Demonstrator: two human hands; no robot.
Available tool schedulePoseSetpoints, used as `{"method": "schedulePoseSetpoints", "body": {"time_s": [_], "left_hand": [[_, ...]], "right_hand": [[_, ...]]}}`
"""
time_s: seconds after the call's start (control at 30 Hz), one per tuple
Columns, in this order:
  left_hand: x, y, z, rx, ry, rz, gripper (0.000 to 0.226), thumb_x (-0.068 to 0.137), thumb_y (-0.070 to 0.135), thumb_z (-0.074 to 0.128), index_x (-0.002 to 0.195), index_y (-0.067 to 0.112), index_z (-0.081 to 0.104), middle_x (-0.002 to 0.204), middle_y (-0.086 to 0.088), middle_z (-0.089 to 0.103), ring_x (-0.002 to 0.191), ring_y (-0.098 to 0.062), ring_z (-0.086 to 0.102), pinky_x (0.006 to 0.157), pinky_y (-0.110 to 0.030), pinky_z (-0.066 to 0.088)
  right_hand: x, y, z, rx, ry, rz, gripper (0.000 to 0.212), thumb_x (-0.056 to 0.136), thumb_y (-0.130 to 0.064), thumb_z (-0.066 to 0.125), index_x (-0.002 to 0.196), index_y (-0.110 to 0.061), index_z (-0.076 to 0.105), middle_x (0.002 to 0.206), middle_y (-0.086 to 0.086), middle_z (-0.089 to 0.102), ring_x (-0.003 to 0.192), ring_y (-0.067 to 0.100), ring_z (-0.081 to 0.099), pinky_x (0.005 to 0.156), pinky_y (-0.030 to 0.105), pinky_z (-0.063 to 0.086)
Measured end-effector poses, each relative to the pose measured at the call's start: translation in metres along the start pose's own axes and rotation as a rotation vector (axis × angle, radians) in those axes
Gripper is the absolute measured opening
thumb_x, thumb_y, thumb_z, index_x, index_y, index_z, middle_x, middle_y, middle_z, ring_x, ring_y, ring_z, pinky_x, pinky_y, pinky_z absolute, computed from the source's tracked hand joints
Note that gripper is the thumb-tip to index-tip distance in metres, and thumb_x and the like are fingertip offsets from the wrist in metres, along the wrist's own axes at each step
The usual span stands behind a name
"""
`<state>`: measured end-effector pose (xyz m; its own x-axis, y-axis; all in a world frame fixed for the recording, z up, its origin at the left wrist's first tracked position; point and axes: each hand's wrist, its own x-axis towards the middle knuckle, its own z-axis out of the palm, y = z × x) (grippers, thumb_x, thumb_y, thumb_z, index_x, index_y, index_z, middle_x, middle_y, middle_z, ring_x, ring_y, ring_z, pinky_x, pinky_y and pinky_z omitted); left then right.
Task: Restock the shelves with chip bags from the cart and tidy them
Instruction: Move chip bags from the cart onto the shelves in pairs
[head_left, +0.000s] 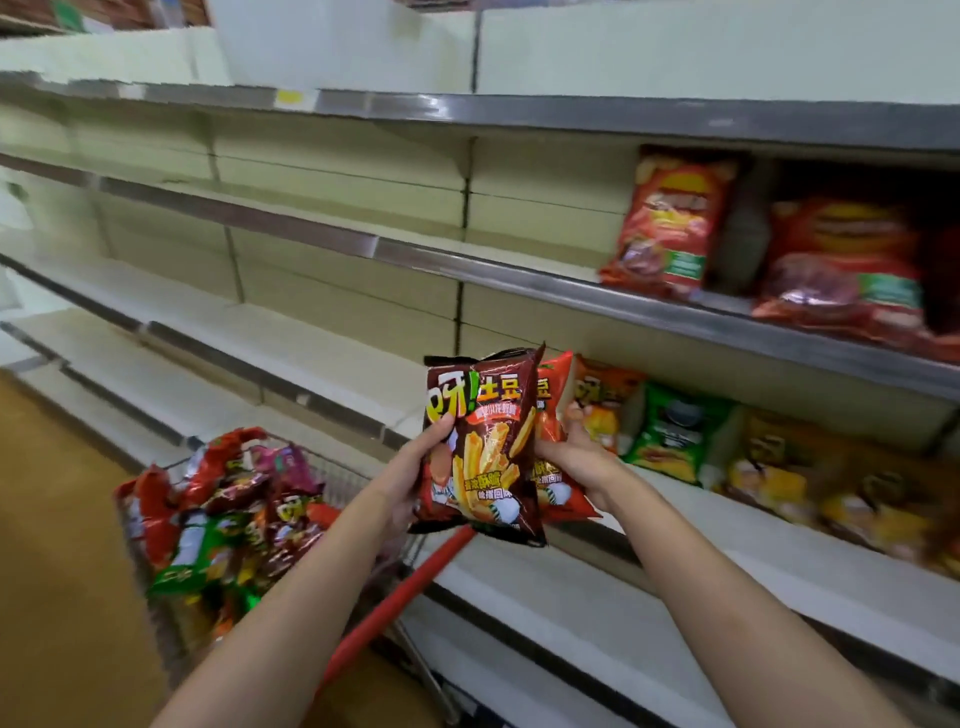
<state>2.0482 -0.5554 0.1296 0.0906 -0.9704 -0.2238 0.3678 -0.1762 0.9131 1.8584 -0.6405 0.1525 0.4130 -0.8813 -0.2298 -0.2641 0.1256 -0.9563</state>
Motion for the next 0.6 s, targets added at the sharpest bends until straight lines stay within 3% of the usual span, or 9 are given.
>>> {"method": "schedulePoseSetpoints", "body": {"time_s": [0.1, 0.3, 0.5, 0.6], "left_hand": [[0.0, -0.013, 0.046, 0.022, -0.069, -0.02, 0.052, 0.075, 0.048, 0.057, 0.11, 0.011, 0.062, 0.095, -0.011, 0.075, 0.087, -0.029, 0.07, 0.086, -0.042, 0.051], [-0.008, -0.036, 0.114, 0.137, -0.214, -0.065, 0.056, 0.075, 0.052, 0.057, 0.116, 0.013, 0.061, 0.105, -0.012, 0.073, 0.092, -0.029, 0.071, 0.084, -0.041, 0.052], [-0.016, -0.059, 0.17, 0.199, -0.259, -0.028, 0.071, 0.071, 0.052, 0.065, 0.128, 0.011, 0.055, 0.111, -0.014, 0.071, 0.103, -0.033, 0.067, 0.094, -0.047, 0.051], [-0.019, -0.068, 0.195, 0.179, -0.254, 0.001, 0.074, 0.072, 0.051, 0.068, 0.132, 0.012, 0.052, 0.111, -0.013, 0.071, 0.099, -0.032, 0.069, 0.079, -0.04, 0.057]], "right_hand": [[-0.037, 0.018, -0.048, 0.031, 0.091, 0.01, 0.049, 0.083, -0.011, 0.072, 0.123, -0.016, 0.043, 0.094, 0.004, 0.066, 0.079, 0.018, 0.066, 0.064, 0.029, 0.053], [-0.099, 0.054, -0.119, 0.113, 0.261, 0.029, 0.075, 0.074, -0.017, 0.081, 0.135, -0.017, 0.038, 0.11, 0.008, 0.065, 0.094, 0.025, 0.068, 0.08, 0.039, 0.056], [-0.161, 0.081, -0.169, 0.203, 0.382, 0.017, 0.081, 0.074, -0.017, 0.081, 0.138, -0.019, 0.032, 0.117, 0.008, 0.063, 0.103, 0.028, 0.065, 0.09, 0.046, 0.054], [-0.191, 0.089, -0.188, 0.233, 0.431, 0.004, 0.072, 0.075, -0.014, 0.079, 0.131, -0.021, 0.036, 0.113, 0.008, 0.065, 0.101, 0.028, 0.066, 0.093, 0.047, 0.053]]}}
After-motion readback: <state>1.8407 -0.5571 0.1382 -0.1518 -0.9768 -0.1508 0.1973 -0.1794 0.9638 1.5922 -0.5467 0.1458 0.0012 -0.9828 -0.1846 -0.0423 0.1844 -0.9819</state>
